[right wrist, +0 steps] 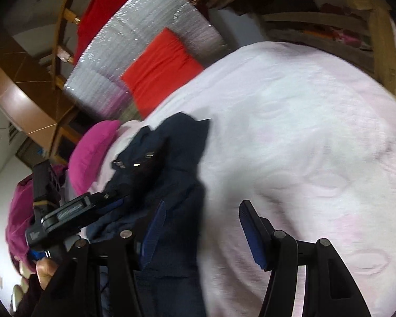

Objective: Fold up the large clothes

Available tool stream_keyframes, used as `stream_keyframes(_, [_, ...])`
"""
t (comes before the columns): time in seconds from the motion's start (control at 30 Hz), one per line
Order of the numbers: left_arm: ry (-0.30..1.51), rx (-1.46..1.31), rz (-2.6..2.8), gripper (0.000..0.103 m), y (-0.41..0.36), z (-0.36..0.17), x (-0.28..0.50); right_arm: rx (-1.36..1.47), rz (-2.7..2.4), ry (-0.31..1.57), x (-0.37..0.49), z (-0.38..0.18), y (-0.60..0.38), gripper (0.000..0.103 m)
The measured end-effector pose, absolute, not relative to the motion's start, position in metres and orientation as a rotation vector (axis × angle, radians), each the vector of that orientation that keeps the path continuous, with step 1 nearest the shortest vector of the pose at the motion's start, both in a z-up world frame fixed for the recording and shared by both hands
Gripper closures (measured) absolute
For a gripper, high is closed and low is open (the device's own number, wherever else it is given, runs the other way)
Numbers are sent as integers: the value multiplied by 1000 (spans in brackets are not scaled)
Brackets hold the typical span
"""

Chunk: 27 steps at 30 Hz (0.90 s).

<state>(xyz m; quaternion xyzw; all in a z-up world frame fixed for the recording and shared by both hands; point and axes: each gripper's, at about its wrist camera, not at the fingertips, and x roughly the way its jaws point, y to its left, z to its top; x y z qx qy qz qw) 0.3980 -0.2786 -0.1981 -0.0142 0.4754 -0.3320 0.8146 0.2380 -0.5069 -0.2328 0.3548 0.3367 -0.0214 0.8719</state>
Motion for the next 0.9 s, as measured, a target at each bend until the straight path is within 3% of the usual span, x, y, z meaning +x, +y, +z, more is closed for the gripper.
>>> stream_keyframes(0.17, [921,58,-671,27,-228,-174,375,784,68,699,265,-220,-489,32])
stream_keyframes(0.6, [784,221,-64,27,-45,-194,440,887,2,903,376,-264,-447,32])
stream_keyframes(0.67, [773,222,-57,27,-39,-199,440,890,-8,892,381,-264,-439,36])
stream_keyframes(0.73, [773,220,-59,27,-35,-206,445,869,3,889,386,-261,-429,54])
stream_keyframes(0.83, [783,191,-72,27,-30,-215,452,733,-49,858,391,-245,-408,72])
stream_keyframes(0.9, [782,180,-78,27,-27,-217,453,648,-84,761,385,-224,-402,73])
